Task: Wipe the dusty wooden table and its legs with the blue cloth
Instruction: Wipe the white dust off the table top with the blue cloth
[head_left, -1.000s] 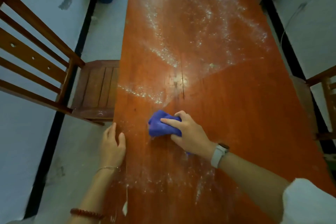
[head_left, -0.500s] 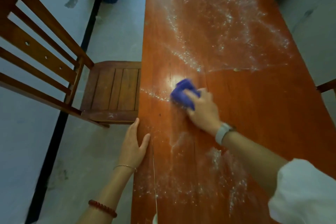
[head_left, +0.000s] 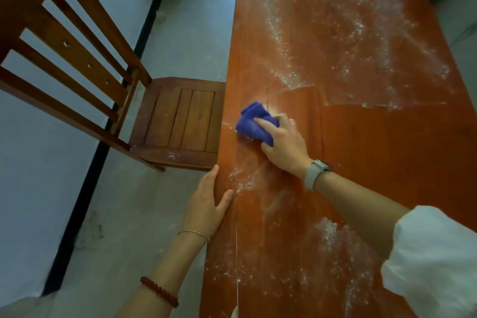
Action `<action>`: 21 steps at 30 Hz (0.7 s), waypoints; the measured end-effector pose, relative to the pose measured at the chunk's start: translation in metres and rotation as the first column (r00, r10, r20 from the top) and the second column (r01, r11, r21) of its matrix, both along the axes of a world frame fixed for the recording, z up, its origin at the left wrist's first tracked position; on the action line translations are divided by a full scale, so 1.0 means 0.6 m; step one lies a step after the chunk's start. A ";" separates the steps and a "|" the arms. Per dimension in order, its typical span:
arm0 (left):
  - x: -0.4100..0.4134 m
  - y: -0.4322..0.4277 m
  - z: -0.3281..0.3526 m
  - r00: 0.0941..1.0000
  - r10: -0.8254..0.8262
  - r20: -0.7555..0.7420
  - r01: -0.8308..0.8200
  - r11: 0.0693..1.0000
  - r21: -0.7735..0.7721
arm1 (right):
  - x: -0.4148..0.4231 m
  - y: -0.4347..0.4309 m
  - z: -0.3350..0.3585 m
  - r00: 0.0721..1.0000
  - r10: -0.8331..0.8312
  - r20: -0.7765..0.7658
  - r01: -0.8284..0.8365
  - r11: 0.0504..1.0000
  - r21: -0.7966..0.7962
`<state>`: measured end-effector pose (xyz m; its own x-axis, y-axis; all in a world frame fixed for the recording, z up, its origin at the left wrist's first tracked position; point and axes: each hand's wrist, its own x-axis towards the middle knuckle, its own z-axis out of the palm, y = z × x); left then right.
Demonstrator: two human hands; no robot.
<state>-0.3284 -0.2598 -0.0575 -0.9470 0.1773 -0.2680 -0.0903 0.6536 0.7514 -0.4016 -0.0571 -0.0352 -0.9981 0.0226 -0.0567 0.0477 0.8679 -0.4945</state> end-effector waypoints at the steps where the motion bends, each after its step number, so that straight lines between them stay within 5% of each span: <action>1: 0.000 0.000 0.000 1.000 0.004 0.001 -0.004 1.000 0.008 | 0.012 -0.011 0.002 0.993 0.121 0.007 -0.119 0.987 -0.104; 5: 0.001 0.000 0.000 1.000 -0.006 0.002 0.006 1.000 0.019 | -0.051 0.009 0.015 0.987 0.044 -0.155 -0.071 0.983 -0.172; 10: 0.002 -0.012 0.002 0.999 -0.020 0.029 0.018 0.997 0.073 | -0.153 -0.011 0.000 0.993 -0.106 0.052 0.107 0.994 -0.015; 17: 0.001 -0.066 0.031 0.977 0.213 0.002 -0.212 0.971 0.106 | -0.032 -0.064 -0.013 0.970 0.243 -0.025 -0.242 0.969 0.038; 21: 0.033 -0.100 0.051 0.984 0.176 0.006 -0.176 0.981 0.081 | 0.085 -0.068 -0.013 0.934 0.356 0.004 -0.356 0.932 0.065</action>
<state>-0.3084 -0.3197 -0.0267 -0.9655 0.0292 -0.2588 -0.1977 0.5650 0.8010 -0.3505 -0.0982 -0.0431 -0.9418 -0.3309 -0.0590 -0.2738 0.8570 -0.4366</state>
